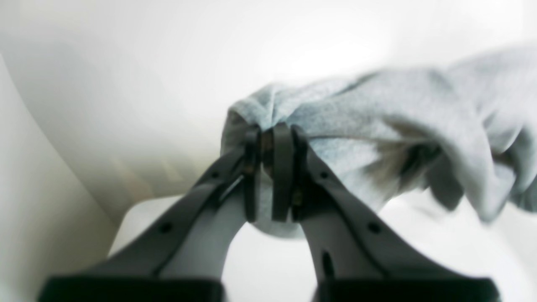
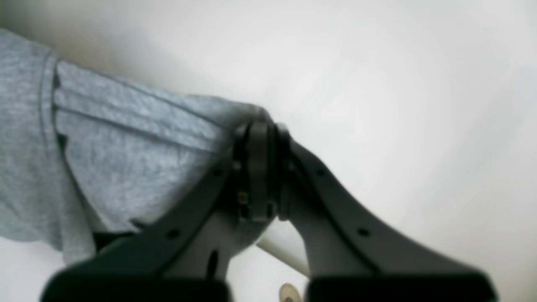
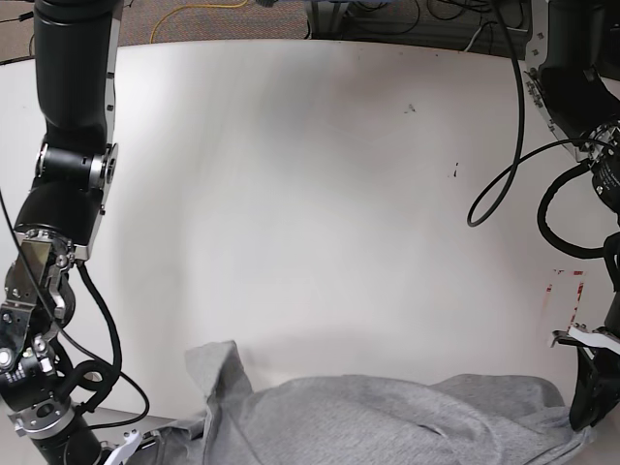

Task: Layout the t-shirt on the table in an organized manner, then fold the t-shirt properly
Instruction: 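Lift the shirt with both grippers and swing it toward the robot, then lower the shirt onto the table and open the left gripper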

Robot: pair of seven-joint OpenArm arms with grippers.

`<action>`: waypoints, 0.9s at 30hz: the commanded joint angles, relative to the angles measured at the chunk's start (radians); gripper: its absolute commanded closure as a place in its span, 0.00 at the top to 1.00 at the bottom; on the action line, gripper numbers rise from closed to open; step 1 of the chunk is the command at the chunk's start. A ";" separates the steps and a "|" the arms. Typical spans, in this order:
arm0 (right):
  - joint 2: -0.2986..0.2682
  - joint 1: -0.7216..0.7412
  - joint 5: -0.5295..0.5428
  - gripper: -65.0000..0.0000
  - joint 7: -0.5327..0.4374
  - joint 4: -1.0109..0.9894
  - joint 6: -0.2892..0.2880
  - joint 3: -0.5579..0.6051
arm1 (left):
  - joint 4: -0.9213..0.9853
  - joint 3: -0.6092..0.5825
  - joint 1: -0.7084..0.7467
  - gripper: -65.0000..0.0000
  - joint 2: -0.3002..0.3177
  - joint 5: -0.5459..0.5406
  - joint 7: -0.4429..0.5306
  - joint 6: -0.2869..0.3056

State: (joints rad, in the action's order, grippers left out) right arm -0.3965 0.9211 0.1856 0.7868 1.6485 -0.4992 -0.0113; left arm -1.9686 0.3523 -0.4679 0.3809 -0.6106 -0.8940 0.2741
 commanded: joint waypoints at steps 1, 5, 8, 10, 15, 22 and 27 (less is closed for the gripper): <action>-0.020 0.031 -0.042 0.00 0.007 0.005 0.017 -0.009 | -0.007 0.003 -0.019 0.01 0.013 0.041 0.011 -0.017; -0.020 0.031 -0.042 0.00 0.007 0.005 0.017 -0.008 | -0.007 0.003 -0.004 0.01 0.013 0.037 0.014 -0.017; -0.023 0.031 -0.044 0.00 0.007 0.005 0.017 -0.008 | -0.007 0.003 -0.002 0.01 0.013 0.036 0.014 -0.017; -0.034 0.031 -0.044 0.00 0.007 0.005 0.017 -0.008 | -0.007 0.003 -0.004 0.01 0.013 0.036 0.014 -0.017; -0.040 0.031 -0.044 0.00 0.009 0.006 0.017 -0.009 | -0.007 0.001 -0.005 0.01 0.013 0.036 0.014 -0.017; -0.042 -0.026 -0.045 0.00 0.023 0.011 0.017 -0.016 | 0.001 0.003 0.016 0.01 0.013 0.034 0.014 -0.017; -0.042 -0.168 -0.044 0.00 0.027 0.058 0.017 -0.105 | -0.001 0.003 0.116 0.01 0.008 0.034 0.014 -0.017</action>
State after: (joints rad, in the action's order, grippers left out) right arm -0.4107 0.7803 0.1848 0.8131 1.6714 -0.5091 -0.0708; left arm -1.9614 0.3458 -0.3706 0.3756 -0.6033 -0.8906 0.2714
